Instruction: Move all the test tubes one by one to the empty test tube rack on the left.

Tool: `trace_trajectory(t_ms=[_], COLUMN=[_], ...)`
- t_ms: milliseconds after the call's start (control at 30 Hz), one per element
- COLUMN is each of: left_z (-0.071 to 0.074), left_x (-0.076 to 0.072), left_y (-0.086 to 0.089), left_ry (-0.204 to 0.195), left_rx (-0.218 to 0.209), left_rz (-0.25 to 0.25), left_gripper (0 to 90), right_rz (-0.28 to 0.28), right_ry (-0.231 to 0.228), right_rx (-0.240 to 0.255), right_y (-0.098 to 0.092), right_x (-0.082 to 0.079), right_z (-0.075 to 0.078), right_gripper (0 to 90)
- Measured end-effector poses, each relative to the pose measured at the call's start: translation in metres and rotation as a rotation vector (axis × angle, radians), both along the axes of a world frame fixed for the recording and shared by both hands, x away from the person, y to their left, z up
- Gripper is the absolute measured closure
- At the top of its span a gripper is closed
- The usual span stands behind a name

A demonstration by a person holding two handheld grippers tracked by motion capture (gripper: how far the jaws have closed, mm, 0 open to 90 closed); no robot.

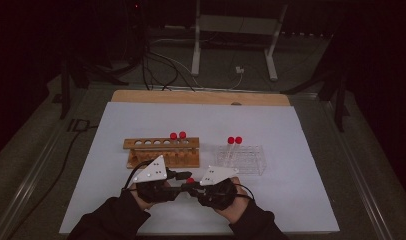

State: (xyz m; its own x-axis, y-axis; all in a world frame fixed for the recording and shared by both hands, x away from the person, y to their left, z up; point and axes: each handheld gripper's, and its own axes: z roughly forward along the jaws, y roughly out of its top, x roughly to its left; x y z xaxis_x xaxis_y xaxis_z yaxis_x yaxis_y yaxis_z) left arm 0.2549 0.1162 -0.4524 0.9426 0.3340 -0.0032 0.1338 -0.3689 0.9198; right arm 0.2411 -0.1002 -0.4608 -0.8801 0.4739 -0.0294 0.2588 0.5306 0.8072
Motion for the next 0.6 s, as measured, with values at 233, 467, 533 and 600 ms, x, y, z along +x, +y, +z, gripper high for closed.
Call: trace_trajectory(t_ms=[233, 467, 533, 600], left_z=[0.0008, 0.0027, 0.0042, 0.0063], left_x=[-0.0008, 0.0002, 0.0005, 0.001], left_y=[-0.0026, -0.0012, 0.0003, 0.0028], left_ry=[-0.008, -0.008, -0.004, -0.011], left_rx=[0.014, 0.012, 0.007, 0.007], left_rz=[0.0, 0.0, 0.005, 0.013], left_gripper=[71.5, 72.0, 72.1, 72.1], right_rz=[-0.004, -0.005, 0.0, -0.009], right_ry=[0.005, -0.001, -0.008, -0.018], right_rx=[0.001, 0.011, 0.023, 0.032], right_y=[-0.0007, -0.0016, -0.0024, -0.0036], right_x=[0.001, 0.0009, 0.0008, 0.0002], right_z=[-0.0004, -0.0001, -0.0001, 0.0012], right_gripper=[74.7, 74.3, 70.9, 64.7])
